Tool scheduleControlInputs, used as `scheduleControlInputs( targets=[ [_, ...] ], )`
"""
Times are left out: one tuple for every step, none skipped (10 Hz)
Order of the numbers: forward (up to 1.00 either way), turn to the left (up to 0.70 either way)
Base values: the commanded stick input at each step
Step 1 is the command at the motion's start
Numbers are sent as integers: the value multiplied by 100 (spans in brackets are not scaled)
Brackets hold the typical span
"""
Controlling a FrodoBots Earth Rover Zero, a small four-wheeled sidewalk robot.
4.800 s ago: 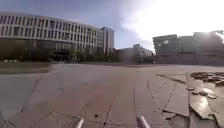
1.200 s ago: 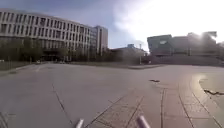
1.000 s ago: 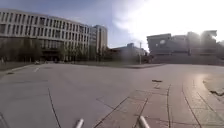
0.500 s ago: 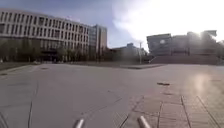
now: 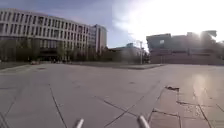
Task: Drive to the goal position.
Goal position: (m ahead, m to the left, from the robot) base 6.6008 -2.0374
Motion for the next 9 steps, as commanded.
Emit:
scheduleControlInputs(
  targets=[
    [100, 0],
    [100, -2],
    [100, -12],
    [100, -23],
    [100, -27],
    [100, -27],
    [100, -27],
    [100, -27],
    [100, -27]
  ],
)
